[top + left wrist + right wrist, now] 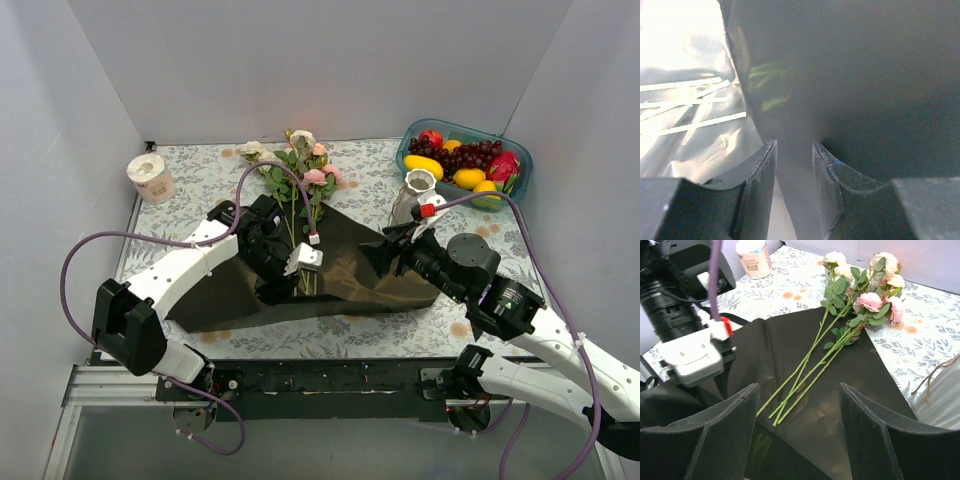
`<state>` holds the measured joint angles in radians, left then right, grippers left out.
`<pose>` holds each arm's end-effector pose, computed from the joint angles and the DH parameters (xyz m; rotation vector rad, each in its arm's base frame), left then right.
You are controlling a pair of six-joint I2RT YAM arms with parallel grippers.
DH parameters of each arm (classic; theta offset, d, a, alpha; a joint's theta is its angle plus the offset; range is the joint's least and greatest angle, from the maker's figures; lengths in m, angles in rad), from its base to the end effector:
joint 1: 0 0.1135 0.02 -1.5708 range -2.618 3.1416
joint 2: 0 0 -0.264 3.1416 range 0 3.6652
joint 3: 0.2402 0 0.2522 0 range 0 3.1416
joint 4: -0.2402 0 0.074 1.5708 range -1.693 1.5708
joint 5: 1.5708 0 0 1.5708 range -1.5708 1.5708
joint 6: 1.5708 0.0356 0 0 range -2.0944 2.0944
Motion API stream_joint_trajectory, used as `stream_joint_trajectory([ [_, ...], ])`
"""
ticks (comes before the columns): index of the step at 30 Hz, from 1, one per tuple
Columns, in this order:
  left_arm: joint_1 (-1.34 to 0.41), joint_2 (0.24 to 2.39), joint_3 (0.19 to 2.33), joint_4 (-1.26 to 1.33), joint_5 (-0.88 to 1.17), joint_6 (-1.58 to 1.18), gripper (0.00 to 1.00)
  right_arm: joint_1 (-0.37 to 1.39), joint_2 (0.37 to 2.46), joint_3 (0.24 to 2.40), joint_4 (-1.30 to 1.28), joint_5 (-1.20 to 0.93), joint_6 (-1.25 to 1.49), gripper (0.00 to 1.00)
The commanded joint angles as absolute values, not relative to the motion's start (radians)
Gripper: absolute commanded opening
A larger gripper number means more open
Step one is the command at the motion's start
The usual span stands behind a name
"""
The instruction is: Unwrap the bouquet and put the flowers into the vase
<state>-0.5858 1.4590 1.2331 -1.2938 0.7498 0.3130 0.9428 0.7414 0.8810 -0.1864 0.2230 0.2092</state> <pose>0.1931 -0.1572 0.2795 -1.2749 -2.5766 1.1307 0.1051 0.1314 0.3802 -0.4281 1.6071 0.7043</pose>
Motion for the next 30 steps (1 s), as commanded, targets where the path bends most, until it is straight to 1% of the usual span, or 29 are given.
stream_joint_trajectory([
  [1,-0.644,1.330,1.241,-1.379,0.793,0.376,0.35,0.946,0.749,0.905,-0.179,0.259,0.189,0.73],
  [3,-0.681,1.302,1.238,-1.378,0.781,0.379,0.38,0.946,0.756,0.882,-0.164,0.250,0.201,0.73],
  [8,-0.715,1.221,1.269,-1.323,0.723,0.342,0.39,0.946,0.790,0.818,-0.155,0.250,0.229,0.73],
  [11,-0.713,1.184,1.293,-1.257,0.669,0.318,0.45,0.946,0.804,0.808,-0.172,0.284,0.241,0.74],
  [13,-0.713,1.157,1.287,-1.204,0.554,0.302,0.48,0.946,0.827,0.822,-0.225,0.339,0.253,0.77],
  [14,-0.713,1.152,1.289,-1.151,0.517,0.261,0.49,0.946,0.834,0.828,-0.238,0.353,0.255,0.79],
  [15,-0.715,1.149,1.287,-1.122,0.424,0.244,0.49,0.946,0.842,0.839,-0.253,0.363,0.255,0.82],
  [17,-0.709,1.140,1.272,-1.036,0.352,0.191,0.49,0.946,0.862,0.854,-0.288,0.405,0.270,0.84],
  [18,-0.701,1.132,1.266,-1.010,0.333,0.170,0.51,0.946,0.874,0.865,-0.307,0.423,0.279,0.89],
  [19,-0.698,1.129,1.258,-0.977,0.287,0.141,0.53,0.946,0.911,0.908,-0.328,0.460,0.288,0.93],
  [21,-0.696,1.138,1.246,-0.898,0.218,0.074,0.61,0.946,0.971,0.972,-0.432,0.485,0.320,0.95],
  [22,-0.695,1.166,1.252,-0.864,0.148,0.037,0.62,0.946,1.042,1.061,-0.478,0.506,0.334,0.96],
  [23,-0.693,1.178,1.259,-0.847,0.123,0.008,0.62,0.946,1.077,1.098,-0.532,0.517,0.354,0.96],
  [25,-0.655,1.203,1.288,-0.828,0.135,-0.072,0.74,0.946,1.159,1.170,-0.567,0.523,0.414,0.97],
  [26,-0.634,1.204,1.301,-0.786,0.162,-0.115,0.77,0.946,1.178,1.222,-0.572,0.503,0.423,0.98],
  [27,-0.541,1.210,1.319,-0.763,0.208,-0.161,0.80,0.946,1.192,1.239,-0.559,0.473,0.437,0.98],
  [28,-0.466,1.218,1.374,-0.744,0.277,-0.276,0.89,0.945,1.207,1.250,-0.549,0.419,0.437,0.98],
  [29,-0.381,1.247,1.397,-0.697,0.426,-0.338,0.94,0.943,1.206,1.233,-0.526,0.402,0.425,0.98],
  [30,-0.236,1.268,1.422,-0.680,0.484,-0.388,0.98,0.940,1.200,1.215,-0.467,0.391,0.413,0.98],
])
